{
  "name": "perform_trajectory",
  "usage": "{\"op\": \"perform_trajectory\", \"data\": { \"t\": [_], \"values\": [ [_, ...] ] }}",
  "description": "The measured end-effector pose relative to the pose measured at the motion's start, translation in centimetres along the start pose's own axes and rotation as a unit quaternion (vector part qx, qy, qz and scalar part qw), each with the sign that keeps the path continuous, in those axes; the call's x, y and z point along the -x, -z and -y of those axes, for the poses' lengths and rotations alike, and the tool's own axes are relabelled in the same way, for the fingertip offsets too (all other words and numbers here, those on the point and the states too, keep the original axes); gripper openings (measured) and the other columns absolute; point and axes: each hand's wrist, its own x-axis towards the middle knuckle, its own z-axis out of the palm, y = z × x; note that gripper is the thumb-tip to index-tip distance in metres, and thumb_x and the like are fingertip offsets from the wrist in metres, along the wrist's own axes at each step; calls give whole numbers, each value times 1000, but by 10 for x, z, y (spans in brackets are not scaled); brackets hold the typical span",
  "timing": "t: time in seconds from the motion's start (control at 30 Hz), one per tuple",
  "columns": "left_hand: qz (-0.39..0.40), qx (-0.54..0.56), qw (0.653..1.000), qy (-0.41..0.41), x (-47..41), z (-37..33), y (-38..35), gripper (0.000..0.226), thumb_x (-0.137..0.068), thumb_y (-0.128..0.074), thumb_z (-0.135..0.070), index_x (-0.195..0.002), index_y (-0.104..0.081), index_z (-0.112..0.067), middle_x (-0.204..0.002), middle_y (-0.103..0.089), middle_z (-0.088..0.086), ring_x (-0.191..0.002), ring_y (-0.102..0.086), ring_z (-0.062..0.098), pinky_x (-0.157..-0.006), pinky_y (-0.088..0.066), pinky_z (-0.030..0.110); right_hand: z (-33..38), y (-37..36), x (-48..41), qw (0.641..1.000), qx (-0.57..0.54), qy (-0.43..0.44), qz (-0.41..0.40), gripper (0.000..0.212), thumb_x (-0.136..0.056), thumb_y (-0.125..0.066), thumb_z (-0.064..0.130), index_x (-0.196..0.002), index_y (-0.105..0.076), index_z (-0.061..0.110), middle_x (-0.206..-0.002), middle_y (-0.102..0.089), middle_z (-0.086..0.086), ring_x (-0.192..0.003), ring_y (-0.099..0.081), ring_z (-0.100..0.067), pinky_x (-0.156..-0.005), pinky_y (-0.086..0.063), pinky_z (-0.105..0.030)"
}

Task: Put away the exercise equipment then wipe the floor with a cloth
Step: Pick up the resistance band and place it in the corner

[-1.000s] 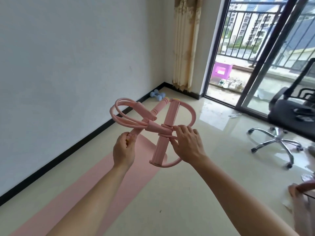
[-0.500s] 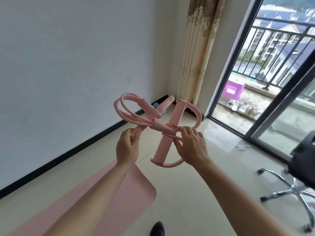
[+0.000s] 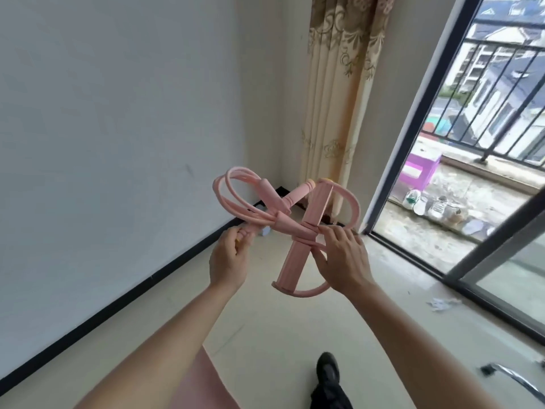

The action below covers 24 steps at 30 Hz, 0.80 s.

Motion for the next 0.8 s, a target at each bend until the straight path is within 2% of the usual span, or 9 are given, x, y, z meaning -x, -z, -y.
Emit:
{"op": "perform_trajectory", "data": {
  "t": [0.17,0.37,0.57,0.7,0.8],
  "values": [
    [-28,-32,997,66,-116,-4,-65,24,-98,-50,-37,-90,-56,-15,-85,-58,-2,-80,-54,21,-65,-38,32,-47,-52,-145,997,-27,38,62,45,-91,-64,39,-130,-60,17,-123,-65,-4,-111,-62,-29,-88,-47,-43],
    [-92,-62,982,153,-218,15,-85,21,-98,-53,-33,-96,-59,-13,-88,-59,-1,-83,-56,23,-67,-39,32,-40,-105,-290,983,-43,115,139,43,-91,-63,37,-128,-61,15,-123,-65,-3,-112,-61,-29,-88,-47,-43],
    [-139,-28,958,249,-321,86,-103,21,-99,-49,-37,-96,-57,-17,-90,-62,1,-83,-57,23,-67,-40,34,3,-193,-419,960,-38,190,202,47,-100,-49,43,-139,-52,17,-135,-58,-1,-123,-54,-25,-99,-40,-39],
    [-123,17,943,309,-396,144,-125,26,-100,-45,-39,-97,-57,-16,-86,-61,1,-79,-57,21,-68,-45,36,29,-266,-495,947,-6,199,252,49,-101,-45,44,-142,-47,18,-136,-56,-1,-123,-53,-23,-101,-40,-38],
    [-114,59,910,393,-441,179,-138,29,-100,-42,-37,-97,-57,-13,-82,-60,3,-76,-58,22,-66,-46,37,46,-313,-543,929,21,212,302,45,-101,-46,44,-136,-50,17,-131,-57,-1,-118,-54,-23,-99,-40,-38]
  ]
}}
